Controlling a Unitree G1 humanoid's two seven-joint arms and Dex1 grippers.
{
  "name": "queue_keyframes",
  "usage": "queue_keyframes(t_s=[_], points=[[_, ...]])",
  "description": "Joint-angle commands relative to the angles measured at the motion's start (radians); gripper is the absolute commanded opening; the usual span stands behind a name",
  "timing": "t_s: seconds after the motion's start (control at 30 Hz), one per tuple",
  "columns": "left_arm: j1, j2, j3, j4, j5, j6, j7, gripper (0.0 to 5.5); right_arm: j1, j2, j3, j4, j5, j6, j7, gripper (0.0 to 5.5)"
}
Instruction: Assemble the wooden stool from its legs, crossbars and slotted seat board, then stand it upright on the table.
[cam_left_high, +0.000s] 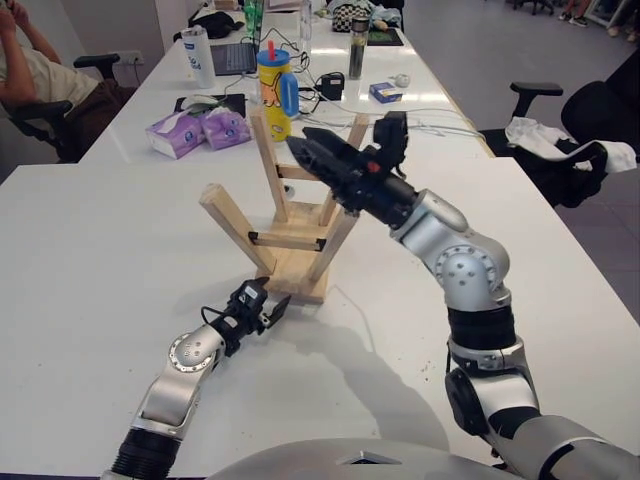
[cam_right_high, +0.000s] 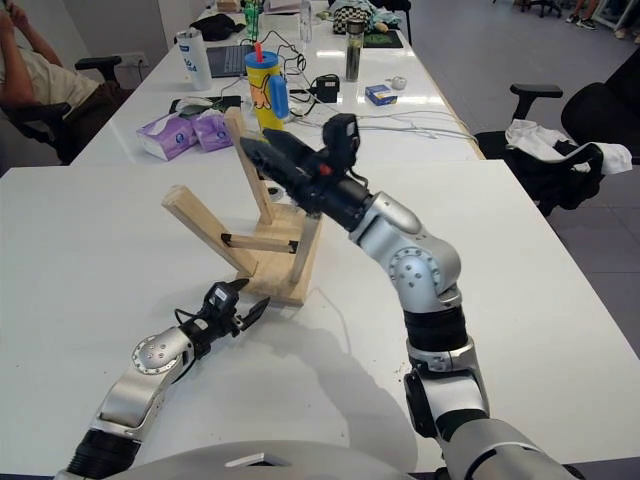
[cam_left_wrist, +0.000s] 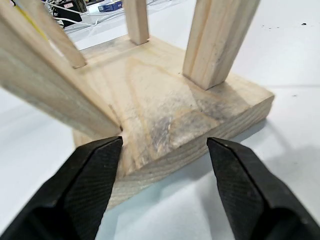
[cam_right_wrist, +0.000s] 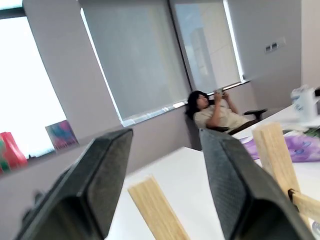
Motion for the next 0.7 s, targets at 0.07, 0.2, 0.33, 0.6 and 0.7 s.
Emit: queue_keyframes(t_s=[0.07, 0.2, 0.33, 0.6, 0.7], points=[[0.018, 0.005, 0.049, -0.023, -0.028, -0.05, -0.004, 3.12, -0.049, -0.124, -0.041, 0.147, -0.102, -0.029, 0.072, 2.5], [0.049, 0.022, 0.109, -0.107, -0.091, -0.108, -0.035, 3.12, 0.005, -0.203, 0.195, 0.29, -0.459, -0.249, 0.207, 2.5], [0.17, 0.039, 0.165, -0.136, -0.074, -0.165, -0.012, 3.12, 0.029, -0.131, 0.252, 0.343, -0.528, -0.373, 0.319, 2.5], [0.108, 0.07, 0.126, 0.117, 0.097, -0.097, 0.061, 3.12, 0.108, -0.139, 0.357, 0.205, -0.536, -0.367, 0.56, 2.5], [0.054, 0.048, 0.106, 0.135, 0.107, -0.07, 0.076, 3.12, 0.135, -0.141, 0.413, 0.167, -0.561, -0.341, 0.6, 2.5]])
